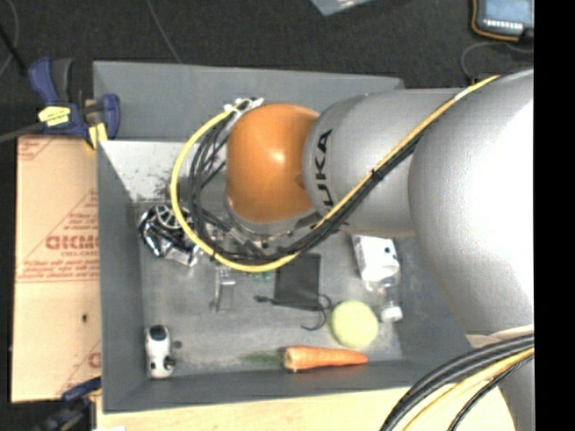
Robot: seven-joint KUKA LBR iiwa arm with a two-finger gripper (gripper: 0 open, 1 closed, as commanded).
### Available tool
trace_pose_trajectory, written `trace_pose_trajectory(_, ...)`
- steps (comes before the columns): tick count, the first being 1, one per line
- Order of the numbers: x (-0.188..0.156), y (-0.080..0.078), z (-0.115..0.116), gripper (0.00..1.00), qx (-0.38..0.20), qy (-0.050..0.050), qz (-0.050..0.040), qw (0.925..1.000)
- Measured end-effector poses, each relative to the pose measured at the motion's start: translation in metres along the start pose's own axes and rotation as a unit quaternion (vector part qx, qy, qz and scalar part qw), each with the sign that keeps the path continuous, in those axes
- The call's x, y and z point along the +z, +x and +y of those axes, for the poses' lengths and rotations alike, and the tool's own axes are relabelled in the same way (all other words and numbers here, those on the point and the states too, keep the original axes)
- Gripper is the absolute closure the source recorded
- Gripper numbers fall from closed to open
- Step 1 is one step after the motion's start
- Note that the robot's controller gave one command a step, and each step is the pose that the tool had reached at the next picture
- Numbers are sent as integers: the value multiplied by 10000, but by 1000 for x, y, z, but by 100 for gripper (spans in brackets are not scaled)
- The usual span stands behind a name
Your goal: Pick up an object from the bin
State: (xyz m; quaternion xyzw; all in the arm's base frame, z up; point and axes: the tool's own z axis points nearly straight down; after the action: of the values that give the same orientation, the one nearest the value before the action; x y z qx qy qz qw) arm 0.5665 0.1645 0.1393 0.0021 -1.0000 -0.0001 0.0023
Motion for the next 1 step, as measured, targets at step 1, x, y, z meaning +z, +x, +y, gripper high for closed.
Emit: trace_pose_trajectory(1,-5,-1,-1,0,16,-7,-34,10000)
